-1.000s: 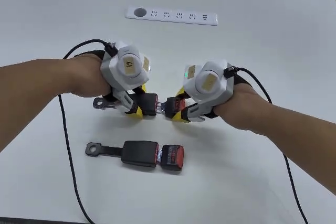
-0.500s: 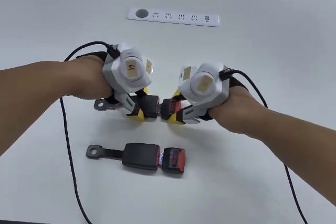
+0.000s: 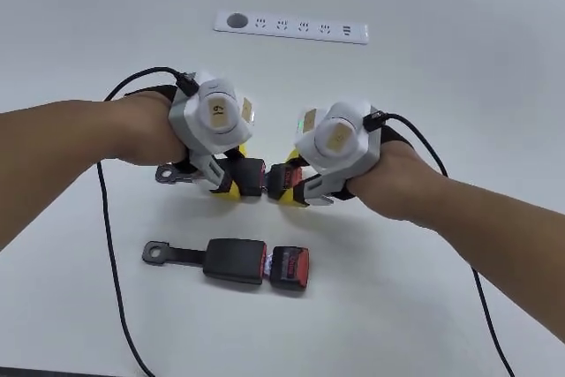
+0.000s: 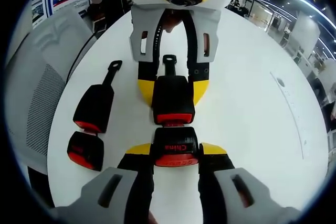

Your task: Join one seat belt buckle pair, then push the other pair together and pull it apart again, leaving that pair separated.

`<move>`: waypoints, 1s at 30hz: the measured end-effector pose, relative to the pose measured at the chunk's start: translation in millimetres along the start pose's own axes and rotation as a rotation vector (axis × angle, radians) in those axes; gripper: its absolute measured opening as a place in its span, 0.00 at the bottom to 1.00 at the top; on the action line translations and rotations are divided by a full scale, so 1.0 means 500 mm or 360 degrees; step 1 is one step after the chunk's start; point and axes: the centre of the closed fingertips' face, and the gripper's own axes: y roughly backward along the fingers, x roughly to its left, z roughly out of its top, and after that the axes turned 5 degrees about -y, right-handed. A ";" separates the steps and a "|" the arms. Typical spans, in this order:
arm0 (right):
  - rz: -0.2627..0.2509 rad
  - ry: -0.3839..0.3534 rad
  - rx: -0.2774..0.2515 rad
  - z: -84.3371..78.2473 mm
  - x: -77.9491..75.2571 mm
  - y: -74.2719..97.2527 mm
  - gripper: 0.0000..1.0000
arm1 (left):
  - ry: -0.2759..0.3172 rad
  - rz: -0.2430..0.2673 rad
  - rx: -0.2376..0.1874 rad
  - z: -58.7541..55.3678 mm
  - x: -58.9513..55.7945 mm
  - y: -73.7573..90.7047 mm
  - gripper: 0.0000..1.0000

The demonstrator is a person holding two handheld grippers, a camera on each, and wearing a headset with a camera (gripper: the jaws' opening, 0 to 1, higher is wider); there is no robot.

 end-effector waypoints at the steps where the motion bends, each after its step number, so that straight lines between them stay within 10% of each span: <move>1: -0.0001 0.0000 0.0002 0.001 -0.001 -0.001 0.30 | 0.0002 0.0000 -0.0003 0.000 0.000 0.000 0.34; 30: -0.0048 -0.0062 0.0001 -0.080 -0.007 0.056 0.32 | 0.0023 0.0005 -0.0059 -0.003 0.002 0.000 0.35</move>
